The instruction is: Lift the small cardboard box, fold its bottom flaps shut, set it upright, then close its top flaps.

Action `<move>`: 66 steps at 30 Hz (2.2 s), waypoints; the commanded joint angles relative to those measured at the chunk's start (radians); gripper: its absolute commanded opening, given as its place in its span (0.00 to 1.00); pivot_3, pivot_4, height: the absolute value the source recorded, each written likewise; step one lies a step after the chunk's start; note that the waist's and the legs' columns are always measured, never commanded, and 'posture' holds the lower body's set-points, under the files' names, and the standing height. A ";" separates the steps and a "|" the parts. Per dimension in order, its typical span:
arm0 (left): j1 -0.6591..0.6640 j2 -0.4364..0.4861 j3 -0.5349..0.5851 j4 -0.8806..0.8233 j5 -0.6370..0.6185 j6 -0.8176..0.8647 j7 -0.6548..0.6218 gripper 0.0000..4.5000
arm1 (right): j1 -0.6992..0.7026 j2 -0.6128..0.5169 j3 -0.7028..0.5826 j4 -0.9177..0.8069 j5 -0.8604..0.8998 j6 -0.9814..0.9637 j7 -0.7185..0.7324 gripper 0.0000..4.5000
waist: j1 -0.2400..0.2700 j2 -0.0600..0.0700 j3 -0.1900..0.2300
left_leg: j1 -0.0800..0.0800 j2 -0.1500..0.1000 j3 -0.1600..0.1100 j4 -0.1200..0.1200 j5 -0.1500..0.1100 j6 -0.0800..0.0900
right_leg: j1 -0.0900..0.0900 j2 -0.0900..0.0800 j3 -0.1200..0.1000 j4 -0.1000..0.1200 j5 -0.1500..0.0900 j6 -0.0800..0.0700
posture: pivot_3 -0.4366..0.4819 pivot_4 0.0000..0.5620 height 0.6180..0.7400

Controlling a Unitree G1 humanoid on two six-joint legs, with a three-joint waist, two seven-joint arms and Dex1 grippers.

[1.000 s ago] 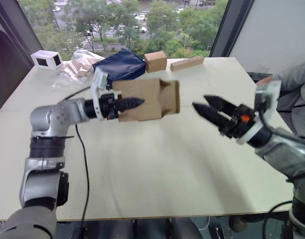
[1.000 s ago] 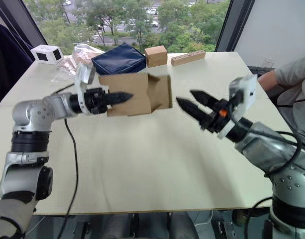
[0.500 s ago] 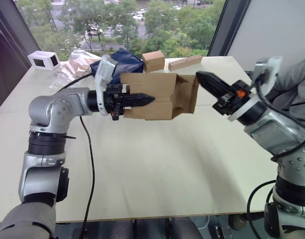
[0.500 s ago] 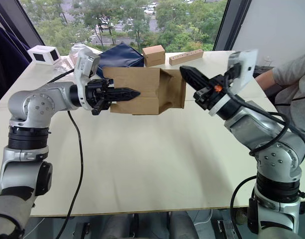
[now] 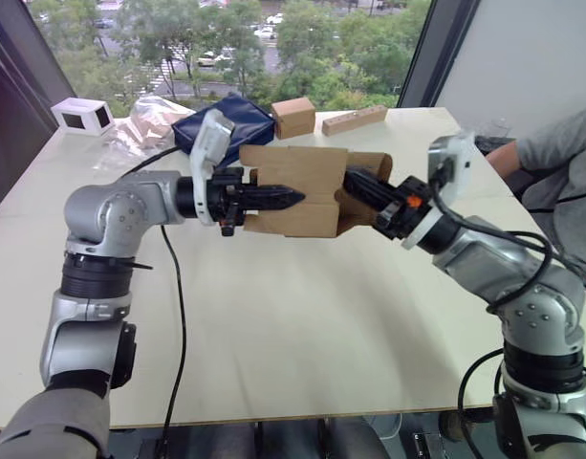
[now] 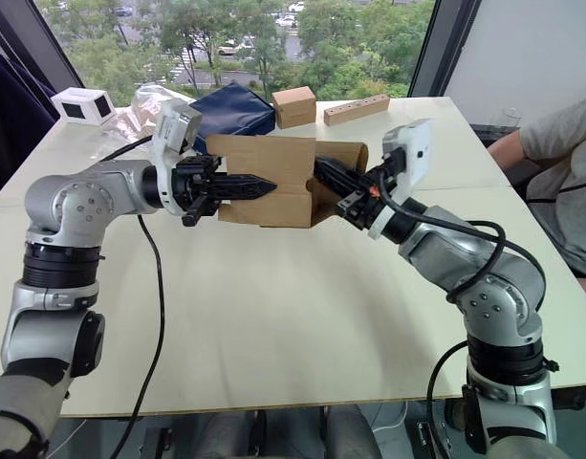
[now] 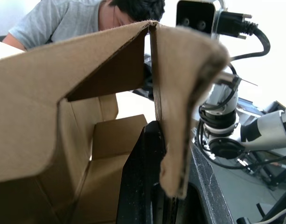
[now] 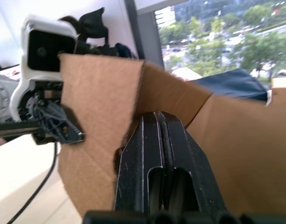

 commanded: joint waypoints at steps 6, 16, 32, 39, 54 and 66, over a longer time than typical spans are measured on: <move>-0.024 0.002 0.009 -0.015 -0.010 -0.018 -0.018 0.00 | -0.037 0.026 0.002 -0.049 0.004 -0.007 0.021 0.01 | 0.000 0.000 0.000 | 0.000 0.000 0.000 0.000 0.000 0.000 | 0.000 0.000 0.000 0.000 0.000 0.000 | 0.48 0.27 1.00; -0.035 0.012 0.013 0.031 0.011 -0.047 -0.022 0.00 | 0.117 -0.166 -0.217 -0.112 0.217 0.074 0.058 0.01 | 0.005 0.000 0.000 | -0.001 -0.001 0.000 0.000 0.000 0.000 | 0.000 -0.001 0.000 -0.001 0.000 0.000 | 0.48 0.27 1.00; -0.040 0.003 0.010 0.021 0.000 -0.036 -0.022 0.00 | 0.276 -0.245 -0.125 -0.160 0.082 0.055 0.097 0.01 | 0.002 0.000 0.000 | 0.000 0.000 0.000 0.000 0.000 0.001 | 0.001 0.002 0.001 0.000 0.000 0.000 | 0.48 0.27 1.00; -0.026 0.002 0.012 -0.008 -0.014 -0.015 -0.014 0.00 | 0.187 -0.172 -0.095 -0.139 0.097 0.039 0.086 0.01 | 0.003 0.000 0.000 | 0.000 0.000 0.000 0.000 0.000 0.001 | 0.001 0.001 0.001 -0.001 0.000 0.000 | 0.48 0.27 1.00; -0.034 0.003 0.029 0.011 -0.018 -0.013 -0.001 0.00 | 0.164 -0.164 -0.162 -0.096 0.200 0.045 0.086 0.01 | 0.004 0.000 0.000 | 0.000 0.000 0.000 0.000 0.000 0.001 | 0.001 0.001 0.001 -0.001 0.000 0.000 | 0.48 0.27 1.00; -0.049 0.004 0.054 0.015 -0.060 0.012 0.003 0.00 | 0.170 -0.161 -0.317 0.260 0.097 -0.094 0.068 0.01 | -0.003 0.000 0.000 | 0.000 0.000 0.000 0.000 0.000 0.001 | 0.000 0.001 0.002 0.000 0.000 0.000 | 0.48 0.27 1.00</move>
